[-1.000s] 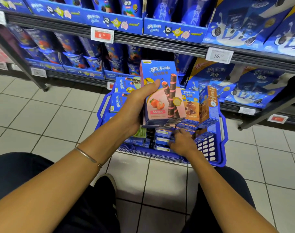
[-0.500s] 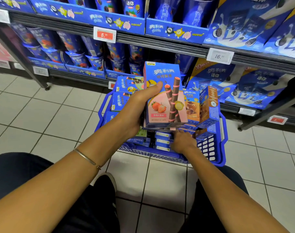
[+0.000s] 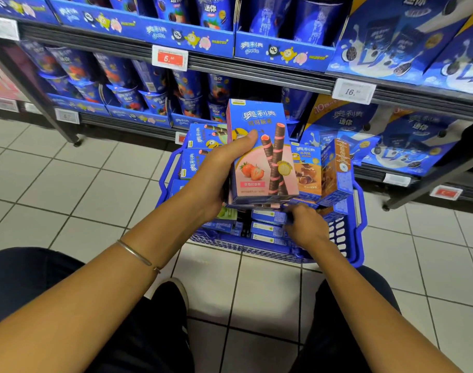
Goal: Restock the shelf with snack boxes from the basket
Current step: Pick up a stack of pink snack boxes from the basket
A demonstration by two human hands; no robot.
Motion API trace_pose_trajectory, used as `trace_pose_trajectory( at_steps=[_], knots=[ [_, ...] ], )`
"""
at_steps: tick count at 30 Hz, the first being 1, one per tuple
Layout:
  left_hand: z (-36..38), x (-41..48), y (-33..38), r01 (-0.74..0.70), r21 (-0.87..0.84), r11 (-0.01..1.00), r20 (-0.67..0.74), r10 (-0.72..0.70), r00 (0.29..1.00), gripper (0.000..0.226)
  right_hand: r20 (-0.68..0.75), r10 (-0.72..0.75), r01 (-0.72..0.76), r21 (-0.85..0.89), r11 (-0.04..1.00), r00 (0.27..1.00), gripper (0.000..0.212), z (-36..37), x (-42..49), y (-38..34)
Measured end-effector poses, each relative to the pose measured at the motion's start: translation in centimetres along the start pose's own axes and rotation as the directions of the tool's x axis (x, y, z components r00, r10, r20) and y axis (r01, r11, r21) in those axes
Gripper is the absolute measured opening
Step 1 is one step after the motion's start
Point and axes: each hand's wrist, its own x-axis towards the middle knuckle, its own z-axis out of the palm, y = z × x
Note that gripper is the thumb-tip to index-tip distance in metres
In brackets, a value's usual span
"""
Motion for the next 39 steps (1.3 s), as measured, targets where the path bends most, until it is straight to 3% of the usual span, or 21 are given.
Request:
trace_pose_trajectory(
  at_steps=[2,4,9,15,17,21,23,26,29,31,34,39],
  knots=[
    [-0.2,0.1,0.1,0.0,-0.011,1.0,0.002,0.0,1.0,0.032,-0.064,-0.016,0.022,0.094,0.995,0.998,0.039,-0.9,-0.7,0.3],
    [-0.5,0.3,0.2,-0.006,-0.016,1.0,-0.003,0.006,1.0,0.031,-0.167,0.008,0.043,0.299,0.953,0.986,0.039,-2.2,-1.6,0.5],
    [-0.7,0.4,0.4,-0.02,-0.036,0.999,-0.031,0.019,0.999,0.026,-0.307,0.166,0.142,0.77,0.622,0.937,0.022,-7.6,-3.3,-0.4],
    [-1.1,0.7,0.0,-0.057,-0.011,0.998,-0.056,0.057,0.997,0.033,-0.441,0.38,0.363,0.894,0.263,0.813,0.017,-14.2,-5.0,-2.3],
    [-1.1,0.7,0.0,-0.06,0.035,0.998,-0.072,0.063,0.995,0.033,-0.41,0.384,0.378,0.912,0.158,0.828,0.016,-15.8,-5.7,-3.0],
    [-1.0,0.9,-0.2,-0.07,0.102,0.992,-0.086,0.079,0.993,0.036,-0.334,0.253,0.348,0.937,-0.01,0.908,0.03,-16.9,-6.2,-5.2],
    [-0.7,1.2,-0.3,-0.063,0.122,0.99,-0.108,0.077,0.991,0.054,-0.294,0.222,0.301,0.954,0.004,0.93,0.034,-16.5,-6.3,-6.8],
    [-0.5,1.6,-0.4,-0.031,0.136,0.99,-0.122,0.048,0.991,0.088,-0.266,0.181,0.243,0.96,0.141,0.947,0.03,-15.2,-6.5,-9.0],
    [-1.1,2.0,-0.7,-0.048,0.116,0.992,-0.119,0.062,0.991,0.089,-0.262,0.155,0.229,0.952,0.201,0.952,0.033,-14.1,-6.5,-10.6],
    [-1.6,2.3,-0.9,-0.054,0.099,0.994,-0.138,0.068,0.988,0.091,-0.218,0.081,0.201,0.963,0.181,0.973,0.04,-13.5,-6.1,-11.3],
    [-2.4,2.9,-0.7,-0.056,0.111,0.992,-0.158,0.073,0.985,0.097,-0.13,-0.063,0.134,0.989,0.064,0.99,0.032,-13.0,-5.3,-12.4],
    [-2.9,2.8,1.7,0.004,0.081,0.997,-0.261,0.018,0.965,0.091,-0.068,0.02,0.068,0.998,0.014,0.997,0.031,-14.3,-4.6,-14.7]
  ],
)
